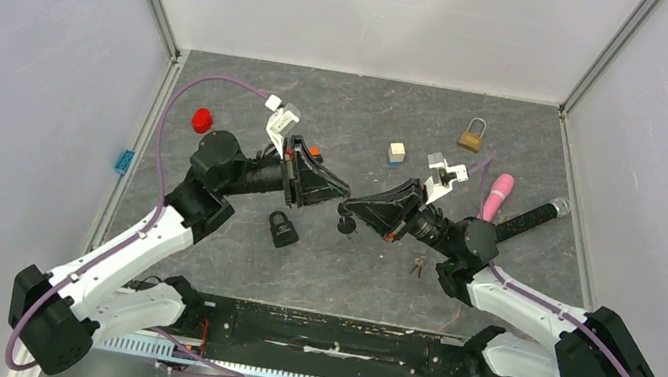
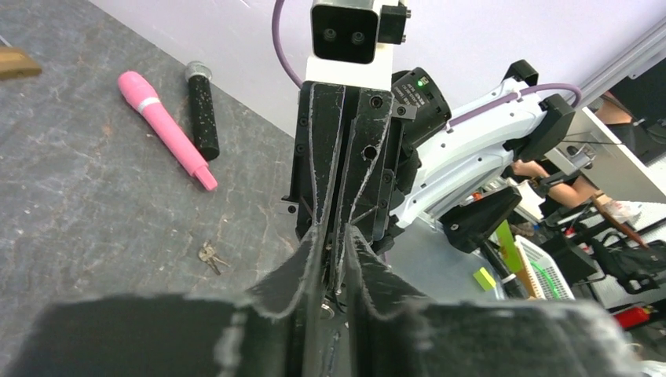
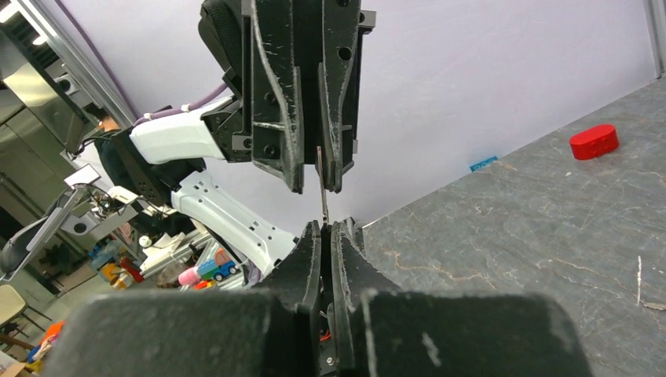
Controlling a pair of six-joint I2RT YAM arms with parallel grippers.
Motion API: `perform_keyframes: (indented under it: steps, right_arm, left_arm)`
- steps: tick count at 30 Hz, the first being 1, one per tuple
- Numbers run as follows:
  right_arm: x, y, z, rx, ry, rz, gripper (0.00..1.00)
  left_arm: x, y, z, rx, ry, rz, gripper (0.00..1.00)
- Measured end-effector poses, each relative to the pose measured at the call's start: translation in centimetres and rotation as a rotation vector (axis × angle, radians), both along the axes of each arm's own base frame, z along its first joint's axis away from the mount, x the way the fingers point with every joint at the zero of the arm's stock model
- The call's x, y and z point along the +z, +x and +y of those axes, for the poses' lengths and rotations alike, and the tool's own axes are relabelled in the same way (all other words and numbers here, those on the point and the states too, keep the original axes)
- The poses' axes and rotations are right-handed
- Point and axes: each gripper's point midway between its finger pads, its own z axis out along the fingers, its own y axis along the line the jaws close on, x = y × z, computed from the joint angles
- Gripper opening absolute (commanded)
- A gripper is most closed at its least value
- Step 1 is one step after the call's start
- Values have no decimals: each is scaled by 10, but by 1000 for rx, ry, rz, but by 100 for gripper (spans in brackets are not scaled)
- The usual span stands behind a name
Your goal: Unlock with the key
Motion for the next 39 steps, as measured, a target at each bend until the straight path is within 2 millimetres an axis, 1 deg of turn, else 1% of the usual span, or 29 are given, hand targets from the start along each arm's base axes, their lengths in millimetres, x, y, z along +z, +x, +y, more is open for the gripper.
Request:
perform_keyframes:
  steps: [1, 4, 5, 6, 7, 13, 17, 19, 21, 22, 25, 29, 31, 34, 36, 39]
  right_arm:
    - [0, 0, 0, 2, 1, 1, 0]
    - [1, -2, 1, 15, 6, -3, 0]
    - [0, -2, 1, 18, 7, -3, 4]
    - [0, -2, 1, 19, 7, -3, 10]
    - [0, -2, 0, 17, 7, -3, 20]
    - [-13, 6, -7, -22, -21, -14, 59]
    - [-13, 12, -16, -73, -41, -71, 67]
    - [-11, 14, -19, -95, -50, -104, 72]
    - [-10, 16, -21, -116, -61, -135, 73]
    - [-8, 18, -21, -125, -64, -147, 76]
    - [1, 22, -20, -143, -66, -176, 76]
    - [19, 24, -20, -156, -30, -210, 72]
    - [25, 26, -20, -160, -11, -211, 67]
    - [27, 30, -17, -152, 9, -186, 62]
    - [27, 31, -15, -140, 20, -162, 55]
    - [25, 33, -13, -123, 36, -127, 48]
  left_arm:
    - [0, 0, -1, -2, -1, -1, 3]
    - [0, 1, -2, 2, -4, -1, 2]
    - [0, 2, -2, 4, -4, -2, 2]
    - [0, 3, -2, 9, -6, -2, 2]
    - [-1, 4, -2, 15, -7, -2, 2]
    - [-8, 13, 1, 97, -28, 52, 2]
    - [0, 19, 5, 151, -62, 69, 2]
    - [3, 21, 6, 169, -74, 77, 2]
    - [5, 24, 7, 185, -84, 85, 2]
    - [6, 24, 7, 190, -88, 85, 2]
    - [13, 27, 8, 203, -116, 80, 2]
    - [20, 30, 6, 199, -155, 86, 2]
    - [23, 32, 4, 198, -172, 90, 2]
    - [25, 35, 2, 197, -192, 94, 2]
    - [27, 36, 1, 193, -202, 96, 2]
    - [31, 36, 0, 186, -222, 97, 2]
